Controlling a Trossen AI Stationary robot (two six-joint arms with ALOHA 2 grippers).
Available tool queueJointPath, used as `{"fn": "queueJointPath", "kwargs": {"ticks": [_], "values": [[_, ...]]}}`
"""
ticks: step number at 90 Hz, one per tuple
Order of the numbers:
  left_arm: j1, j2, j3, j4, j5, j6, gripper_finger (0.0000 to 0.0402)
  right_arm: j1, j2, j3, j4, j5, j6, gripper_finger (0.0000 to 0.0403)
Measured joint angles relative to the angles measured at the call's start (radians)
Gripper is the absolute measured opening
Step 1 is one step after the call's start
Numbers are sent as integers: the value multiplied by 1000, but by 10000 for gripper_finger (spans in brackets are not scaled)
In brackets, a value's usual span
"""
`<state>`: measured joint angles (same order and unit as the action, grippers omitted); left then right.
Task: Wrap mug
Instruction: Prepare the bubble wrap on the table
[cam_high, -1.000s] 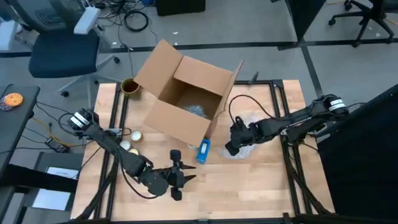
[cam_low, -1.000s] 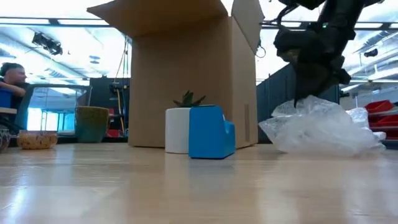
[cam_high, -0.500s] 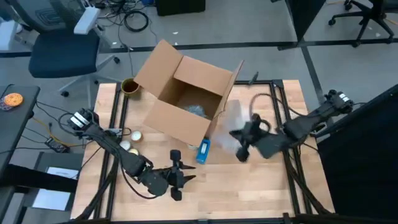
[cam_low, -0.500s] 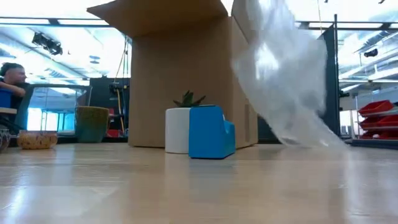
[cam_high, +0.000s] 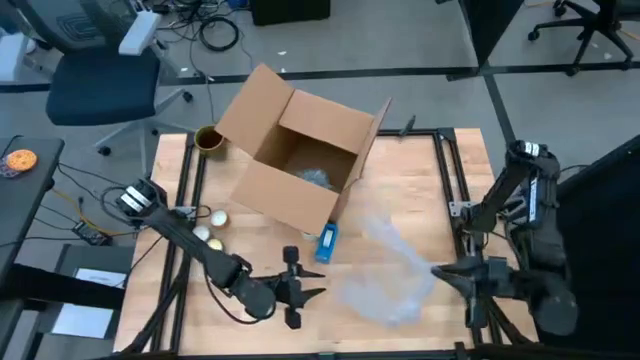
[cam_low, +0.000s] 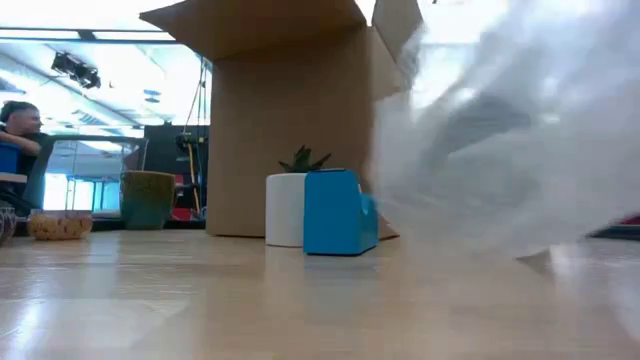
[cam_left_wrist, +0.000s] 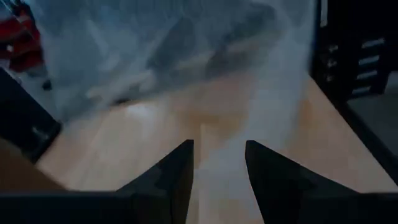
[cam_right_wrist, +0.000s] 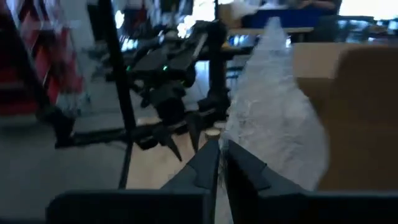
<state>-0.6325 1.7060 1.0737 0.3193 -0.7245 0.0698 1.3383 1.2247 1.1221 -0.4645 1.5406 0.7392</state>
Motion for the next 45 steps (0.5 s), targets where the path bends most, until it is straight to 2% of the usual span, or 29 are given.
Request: {"fn": "queueJointPath", "kwargs": {"ticks": [13, 25, 34, 45], "values": [[43, 107, 9, 187, 159, 29, 131, 7, 0, -170, 4, 18, 303, 0], [81, 203, 79, 178, 277, 6, 131, -52, 0, -319, 4, -40, 561, 0], [104, 279, 154, 106, 300, -28, 131, -109, -1, -386, 3, -107, 660, 0], [124, 372, 241, 45, 364, -72, 131, -171, -21, -394, -39, -161, 663, 0]]}}
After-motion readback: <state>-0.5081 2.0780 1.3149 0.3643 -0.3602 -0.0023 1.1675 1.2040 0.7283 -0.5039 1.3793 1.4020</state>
